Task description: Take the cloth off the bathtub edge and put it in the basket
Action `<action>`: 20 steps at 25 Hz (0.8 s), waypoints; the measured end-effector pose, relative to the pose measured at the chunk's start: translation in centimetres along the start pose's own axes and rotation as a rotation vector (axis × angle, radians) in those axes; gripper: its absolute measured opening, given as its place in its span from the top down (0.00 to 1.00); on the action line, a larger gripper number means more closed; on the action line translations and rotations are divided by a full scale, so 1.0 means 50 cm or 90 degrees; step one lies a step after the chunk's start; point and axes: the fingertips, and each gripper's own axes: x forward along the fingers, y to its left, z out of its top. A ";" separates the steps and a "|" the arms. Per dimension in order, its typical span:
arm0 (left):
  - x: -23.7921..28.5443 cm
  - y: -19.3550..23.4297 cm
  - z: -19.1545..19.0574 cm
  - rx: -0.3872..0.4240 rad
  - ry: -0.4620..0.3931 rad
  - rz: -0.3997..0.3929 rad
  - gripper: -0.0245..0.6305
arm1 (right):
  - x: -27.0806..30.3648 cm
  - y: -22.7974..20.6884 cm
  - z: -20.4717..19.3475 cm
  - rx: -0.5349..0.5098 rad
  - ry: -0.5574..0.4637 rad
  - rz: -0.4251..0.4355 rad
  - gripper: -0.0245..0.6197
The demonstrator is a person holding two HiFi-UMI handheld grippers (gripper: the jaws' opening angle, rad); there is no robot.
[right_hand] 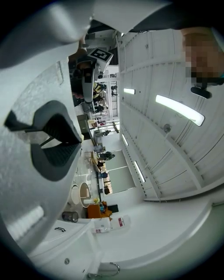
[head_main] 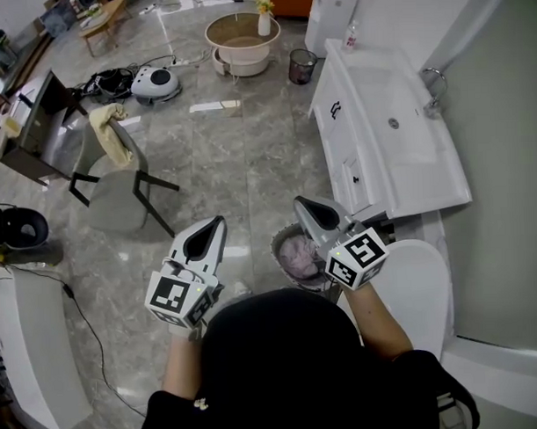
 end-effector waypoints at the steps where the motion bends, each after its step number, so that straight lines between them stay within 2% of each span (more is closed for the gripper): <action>1: -0.002 0.000 0.002 0.009 -0.003 -0.003 0.94 | -0.001 0.004 0.005 -0.002 -0.005 0.002 0.97; 6: -0.009 -0.002 0.010 0.008 -0.004 0.001 0.94 | 0.001 0.022 0.019 0.001 -0.019 0.014 0.97; 20: -0.038 -0.005 -0.012 0.014 -0.001 0.010 0.94 | -0.007 0.047 -0.001 0.010 -0.006 0.016 0.97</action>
